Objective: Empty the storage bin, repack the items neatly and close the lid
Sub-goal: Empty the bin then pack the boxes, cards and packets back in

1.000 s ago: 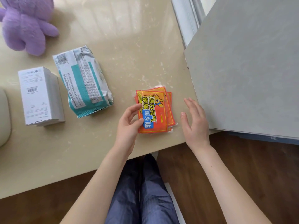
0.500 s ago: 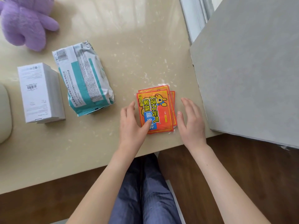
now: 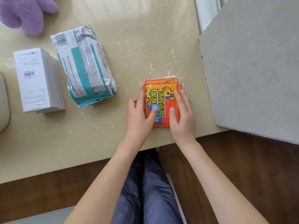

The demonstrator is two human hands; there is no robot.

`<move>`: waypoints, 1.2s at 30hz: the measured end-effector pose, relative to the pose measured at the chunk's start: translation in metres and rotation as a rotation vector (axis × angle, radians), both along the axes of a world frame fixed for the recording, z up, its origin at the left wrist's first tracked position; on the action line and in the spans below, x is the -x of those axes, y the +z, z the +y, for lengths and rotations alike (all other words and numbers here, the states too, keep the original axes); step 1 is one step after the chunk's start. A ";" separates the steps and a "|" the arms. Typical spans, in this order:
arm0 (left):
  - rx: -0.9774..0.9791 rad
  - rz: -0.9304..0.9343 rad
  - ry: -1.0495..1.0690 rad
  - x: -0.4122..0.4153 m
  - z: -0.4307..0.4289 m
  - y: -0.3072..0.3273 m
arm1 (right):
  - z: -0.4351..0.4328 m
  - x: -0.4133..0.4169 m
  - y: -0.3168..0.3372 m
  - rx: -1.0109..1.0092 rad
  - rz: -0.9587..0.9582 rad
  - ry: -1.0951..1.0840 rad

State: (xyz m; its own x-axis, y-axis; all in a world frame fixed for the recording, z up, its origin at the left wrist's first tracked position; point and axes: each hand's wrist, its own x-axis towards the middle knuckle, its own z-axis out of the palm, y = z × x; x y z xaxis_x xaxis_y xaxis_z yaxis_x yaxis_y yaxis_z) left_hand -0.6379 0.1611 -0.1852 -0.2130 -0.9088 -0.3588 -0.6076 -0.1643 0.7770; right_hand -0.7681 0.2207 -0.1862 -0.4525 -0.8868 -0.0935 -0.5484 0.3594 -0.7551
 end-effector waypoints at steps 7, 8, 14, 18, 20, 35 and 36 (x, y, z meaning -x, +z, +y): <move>0.014 -0.050 0.002 0.000 -0.017 -0.002 | -0.018 0.017 -0.003 -0.066 0.108 -0.084; 0.010 -0.032 -0.007 0.003 -0.018 -0.001 | -0.021 0.018 -0.003 -0.050 0.097 -0.042; -0.015 -0.074 0.058 0.003 -0.011 0.003 | -0.011 0.021 -0.001 -0.099 0.188 -0.052; 0.016 -0.140 0.066 -0.002 0.011 0.006 | 0.014 0.007 0.003 -0.179 0.166 -0.145; 0.030 -0.132 0.041 0.000 0.022 0.007 | 0.020 0.001 0.002 -0.175 0.150 -0.105; -0.017 0.048 -0.063 -0.007 0.001 -0.002 | 0.001 0.035 -0.001 -0.171 -0.089 0.076; -0.013 0.044 -0.070 -0.008 0.000 -0.003 | 0.001 0.037 -0.001 -0.171 -0.091 0.079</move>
State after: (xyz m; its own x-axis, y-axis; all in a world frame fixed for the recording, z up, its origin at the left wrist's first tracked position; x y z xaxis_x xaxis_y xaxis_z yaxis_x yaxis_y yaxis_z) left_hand -0.6296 0.1608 -0.1879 -0.2923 -0.8864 -0.3589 -0.5830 -0.1324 0.8016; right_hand -0.8051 0.2215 -0.1873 -0.3650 -0.8870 -0.2829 -0.5123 0.4451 -0.7344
